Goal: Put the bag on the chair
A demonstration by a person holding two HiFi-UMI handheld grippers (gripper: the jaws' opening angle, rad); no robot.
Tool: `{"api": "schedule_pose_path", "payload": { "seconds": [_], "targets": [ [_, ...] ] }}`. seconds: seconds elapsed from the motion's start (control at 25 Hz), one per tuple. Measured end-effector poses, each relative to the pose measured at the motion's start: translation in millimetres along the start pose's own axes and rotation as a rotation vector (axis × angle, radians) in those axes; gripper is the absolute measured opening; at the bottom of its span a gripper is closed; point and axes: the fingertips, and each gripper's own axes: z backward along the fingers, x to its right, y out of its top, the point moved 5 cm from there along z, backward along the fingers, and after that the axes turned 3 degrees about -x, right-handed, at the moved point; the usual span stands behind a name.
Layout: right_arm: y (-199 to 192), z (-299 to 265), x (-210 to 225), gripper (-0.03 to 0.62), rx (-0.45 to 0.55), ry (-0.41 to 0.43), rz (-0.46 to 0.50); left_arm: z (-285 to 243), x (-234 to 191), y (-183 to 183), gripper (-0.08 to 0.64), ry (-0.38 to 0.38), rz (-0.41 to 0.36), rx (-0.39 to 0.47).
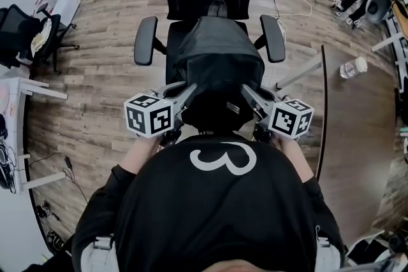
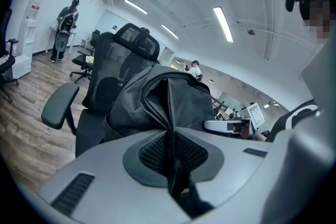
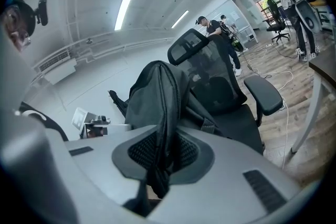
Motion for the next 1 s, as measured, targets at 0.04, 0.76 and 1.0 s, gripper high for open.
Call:
{"api": "schedule_pose_path", "payload": {
  "seconds": [0.04, 0.76, 1.0],
  "targets": [
    [3, -3, 3, 0.057, -0.001, 0.002, -0.002, -3, -3, 3, 0.044, 0.004, 0.001, -0.001],
    [73, -62, 84, 0.057, -0.041, 0.017, -0.024, -85, -55, 66, 0.044, 0.046, 0.047, -0.039],
    [92, -80, 107, 0.057, -0.051, 0.023, -0.037, -109, -73, 85, 0.044, 0.054, 0.061, -0.046]
  ]
}}
